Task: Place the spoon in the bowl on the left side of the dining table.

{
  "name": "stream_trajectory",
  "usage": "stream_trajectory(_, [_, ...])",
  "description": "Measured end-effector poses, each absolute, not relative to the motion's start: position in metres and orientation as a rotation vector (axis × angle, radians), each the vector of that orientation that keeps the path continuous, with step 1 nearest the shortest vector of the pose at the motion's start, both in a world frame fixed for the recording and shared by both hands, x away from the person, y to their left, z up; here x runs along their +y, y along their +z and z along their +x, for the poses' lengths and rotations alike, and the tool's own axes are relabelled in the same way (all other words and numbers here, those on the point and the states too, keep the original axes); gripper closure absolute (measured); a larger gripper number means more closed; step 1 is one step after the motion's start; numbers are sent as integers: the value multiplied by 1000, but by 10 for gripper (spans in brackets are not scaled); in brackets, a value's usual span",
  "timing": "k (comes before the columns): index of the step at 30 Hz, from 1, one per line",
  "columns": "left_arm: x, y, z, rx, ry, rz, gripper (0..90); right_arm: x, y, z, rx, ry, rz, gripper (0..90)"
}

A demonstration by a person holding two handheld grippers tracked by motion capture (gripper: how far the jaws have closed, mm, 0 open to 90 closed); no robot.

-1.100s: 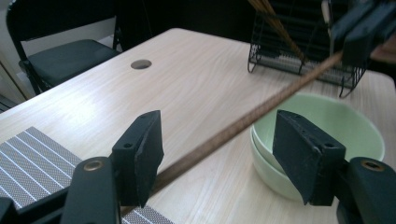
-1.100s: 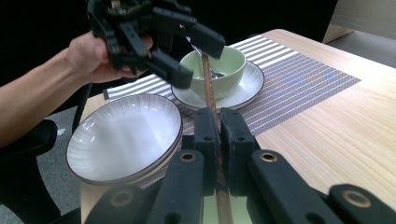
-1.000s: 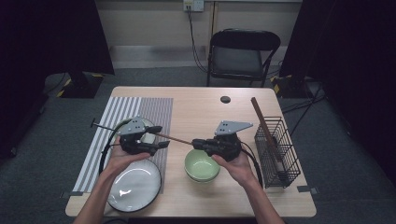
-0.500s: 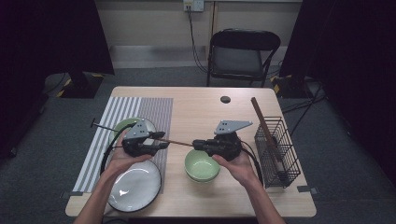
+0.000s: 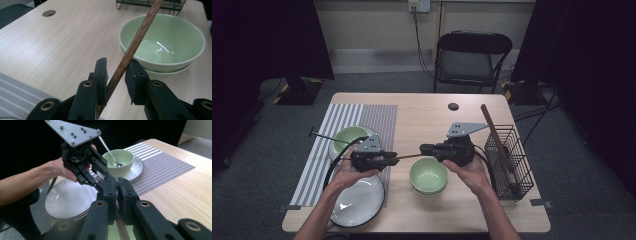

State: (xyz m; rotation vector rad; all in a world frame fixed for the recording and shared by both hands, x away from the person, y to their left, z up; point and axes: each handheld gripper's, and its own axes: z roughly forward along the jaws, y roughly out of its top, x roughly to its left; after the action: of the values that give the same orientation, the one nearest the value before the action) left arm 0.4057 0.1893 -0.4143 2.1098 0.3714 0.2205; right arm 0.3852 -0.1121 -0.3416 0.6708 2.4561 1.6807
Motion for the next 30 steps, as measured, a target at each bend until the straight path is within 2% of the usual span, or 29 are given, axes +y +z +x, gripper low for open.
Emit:
stream_trajectory(1, [189,-416,406,381,202,2104,731,-111,-339,386,2461,1677,657,806])
stream_trajectory(6, [185,-416,403,336,151,2112,779,-105,-328,392,2439,1701,645,766])
stream_trajectory(14, [180,-411,399,293,75,2072,838,-99,-327,400,2393,1715,717,596])
stream_trajectory(19, [182,-409,400,307,7,1989,844,-97,-333,405,2388,1747,749,567])
stream_trajectory(24, [188,-407,402,334,20,1940,844,-91,-335,408,2400,1750,744,558])
stream_trajectory(30, [196,-405,404,372,16,1876,844,-81,-338,409,2392,1782,735,591])
